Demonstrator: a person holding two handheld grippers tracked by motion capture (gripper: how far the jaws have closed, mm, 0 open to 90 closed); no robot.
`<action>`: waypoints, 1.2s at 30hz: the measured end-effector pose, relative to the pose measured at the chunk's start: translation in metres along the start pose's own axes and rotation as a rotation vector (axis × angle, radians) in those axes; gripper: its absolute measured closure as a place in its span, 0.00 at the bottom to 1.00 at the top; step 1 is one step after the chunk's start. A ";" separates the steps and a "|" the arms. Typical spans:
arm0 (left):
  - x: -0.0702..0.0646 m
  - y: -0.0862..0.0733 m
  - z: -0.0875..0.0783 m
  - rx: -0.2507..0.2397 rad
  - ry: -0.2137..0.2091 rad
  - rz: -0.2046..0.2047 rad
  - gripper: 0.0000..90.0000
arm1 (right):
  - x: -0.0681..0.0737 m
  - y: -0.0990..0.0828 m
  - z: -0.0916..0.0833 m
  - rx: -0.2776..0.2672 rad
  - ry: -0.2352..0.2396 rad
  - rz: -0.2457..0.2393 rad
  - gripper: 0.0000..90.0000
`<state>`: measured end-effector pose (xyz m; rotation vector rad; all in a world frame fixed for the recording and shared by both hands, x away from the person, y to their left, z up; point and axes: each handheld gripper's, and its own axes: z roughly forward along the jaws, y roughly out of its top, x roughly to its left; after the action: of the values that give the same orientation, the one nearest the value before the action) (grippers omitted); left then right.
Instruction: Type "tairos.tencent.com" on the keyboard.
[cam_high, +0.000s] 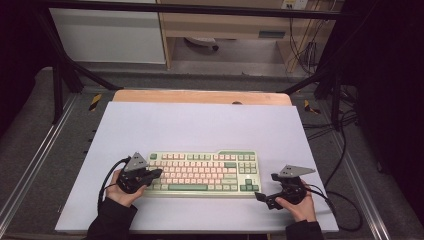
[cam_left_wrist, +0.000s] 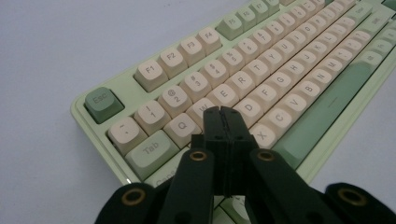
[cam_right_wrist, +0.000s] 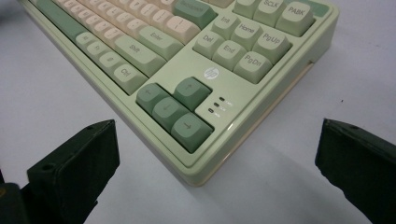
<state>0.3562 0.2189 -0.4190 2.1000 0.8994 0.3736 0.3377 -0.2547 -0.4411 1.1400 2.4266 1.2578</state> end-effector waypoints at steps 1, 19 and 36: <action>0.000 0.000 -0.001 -0.001 -0.001 0.001 1.00 | 0.001 0.001 0.000 -0.002 0.000 0.006 0.00; 0.001 -0.003 -0.002 -0.003 -0.011 -0.010 1.00 | 0.030 0.027 0.007 -0.029 0.012 -0.047 0.09; 0.002 -0.003 -0.003 -0.011 -0.016 -0.009 1.00 | 0.049 0.054 0.024 -0.073 0.074 -0.054 0.56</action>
<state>0.3542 0.2234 -0.4194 2.0855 0.8949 0.3558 0.3450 -0.1868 -0.4060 1.0196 2.4244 1.3837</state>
